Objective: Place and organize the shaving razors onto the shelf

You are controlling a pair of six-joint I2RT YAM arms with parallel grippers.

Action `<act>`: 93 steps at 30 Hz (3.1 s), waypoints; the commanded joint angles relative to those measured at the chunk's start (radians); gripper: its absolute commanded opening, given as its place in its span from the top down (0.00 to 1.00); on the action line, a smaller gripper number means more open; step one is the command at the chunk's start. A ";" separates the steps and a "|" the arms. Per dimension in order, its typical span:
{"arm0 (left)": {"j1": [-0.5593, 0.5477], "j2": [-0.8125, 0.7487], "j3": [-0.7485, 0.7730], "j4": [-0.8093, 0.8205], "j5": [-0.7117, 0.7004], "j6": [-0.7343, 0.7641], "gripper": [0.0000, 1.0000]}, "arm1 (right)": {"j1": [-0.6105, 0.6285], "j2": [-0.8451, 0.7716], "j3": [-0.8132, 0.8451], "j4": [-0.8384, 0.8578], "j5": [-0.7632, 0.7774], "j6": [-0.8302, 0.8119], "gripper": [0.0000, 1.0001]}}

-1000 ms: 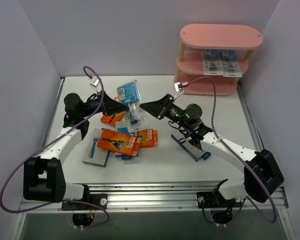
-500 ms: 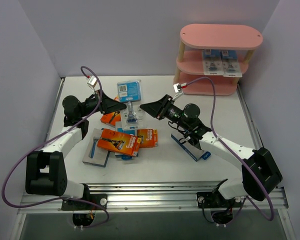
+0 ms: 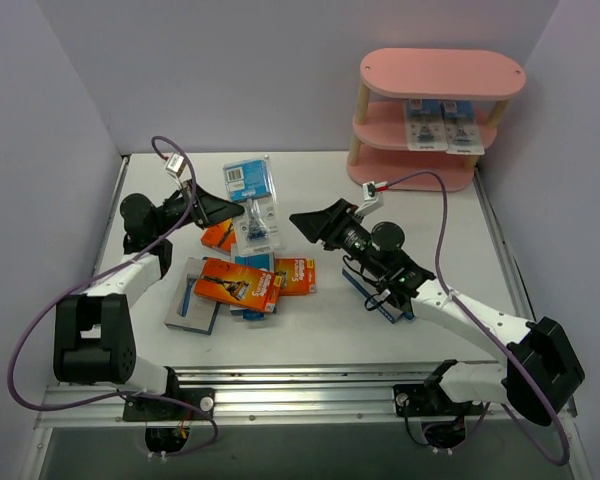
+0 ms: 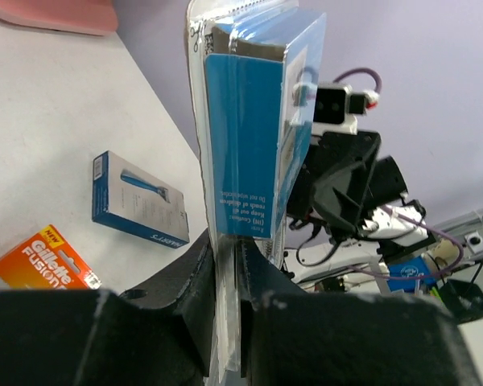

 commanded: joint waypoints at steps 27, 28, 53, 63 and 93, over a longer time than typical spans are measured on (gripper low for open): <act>0.079 0.141 -0.061 0.328 -0.066 -0.239 0.98 | 0.324 0.255 0.048 0.279 0.327 -0.020 0.57; 0.079 0.147 -0.063 0.334 -0.066 -0.243 0.98 | 0.327 0.265 0.051 0.290 0.331 -0.020 0.57; 0.077 0.200 -0.076 0.452 -0.075 -0.329 0.98 | 0.347 0.331 0.100 0.379 0.473 -0.054 0.74; 0.065 0.213 -0.073 0.463 -0.069 -0.340 0.98 | 0.347 0.351 0.110 0.383 0.473 -0.054 0.77; 0.048 0.240 -0.067 0.471 -0.057 -0.348 0.39 | 0.332 0.264 0.018 0.405 0.586 -0.044 1.00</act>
